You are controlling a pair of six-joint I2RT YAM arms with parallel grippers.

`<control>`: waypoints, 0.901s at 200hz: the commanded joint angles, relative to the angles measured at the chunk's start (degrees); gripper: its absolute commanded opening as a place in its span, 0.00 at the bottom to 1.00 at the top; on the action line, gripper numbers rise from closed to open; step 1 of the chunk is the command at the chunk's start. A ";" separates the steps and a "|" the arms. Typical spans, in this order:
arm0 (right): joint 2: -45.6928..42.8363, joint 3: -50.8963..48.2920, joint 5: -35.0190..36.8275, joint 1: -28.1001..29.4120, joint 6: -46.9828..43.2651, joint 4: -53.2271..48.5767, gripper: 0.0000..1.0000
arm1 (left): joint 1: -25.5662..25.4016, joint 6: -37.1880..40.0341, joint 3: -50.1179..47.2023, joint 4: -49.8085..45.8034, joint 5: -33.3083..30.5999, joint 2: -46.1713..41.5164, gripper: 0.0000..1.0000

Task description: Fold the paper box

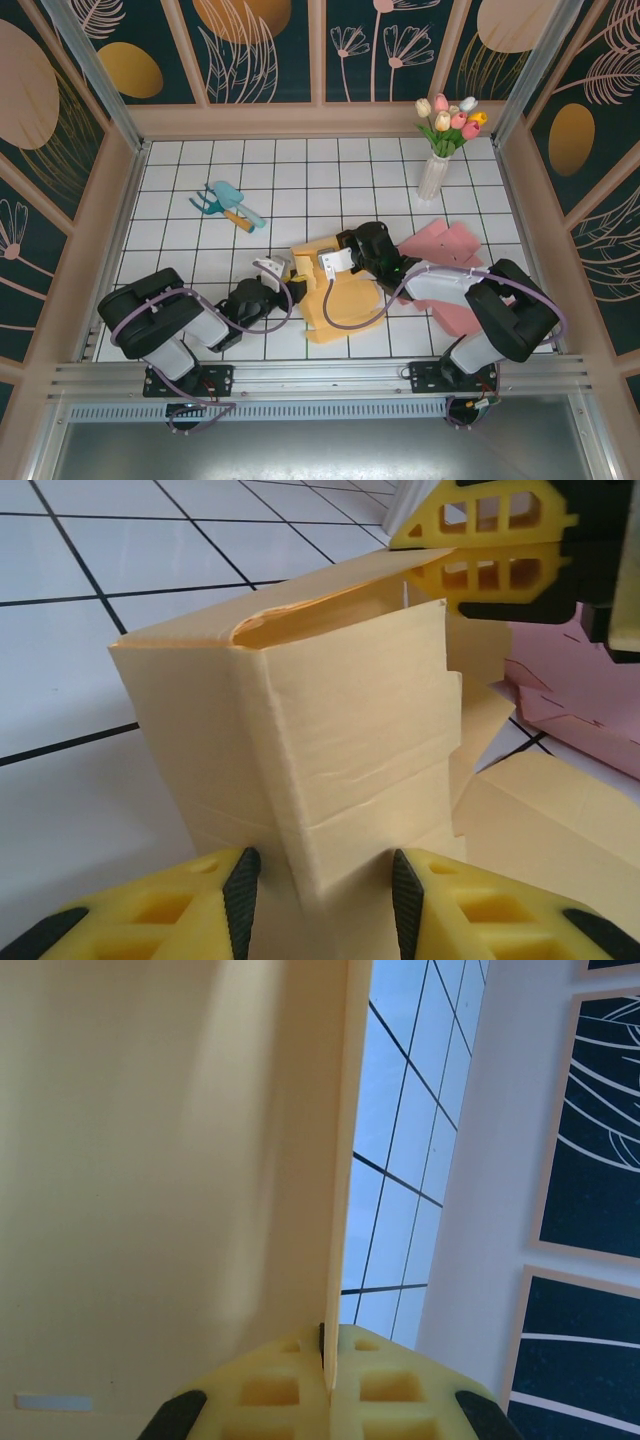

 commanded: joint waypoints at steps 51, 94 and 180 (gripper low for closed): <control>-2.14 -6.71 6.70 5.67 -2.21 13.46 0.00 | -0.26 -2.09 0.45 -0.93 -3.18 -0.09 0.46; -2.93 -10.41 11.60 8.30 -3.04 21.71 0.00 | -0.60 -1.36 -0.08 -1.22 -7.06 0.42 0.45; -1.77 -13.95 12.95 9.47 -0.40 24.52 0.00 | -1.44 -0.90 1.59 -0.47 -18.51 2.18 0.44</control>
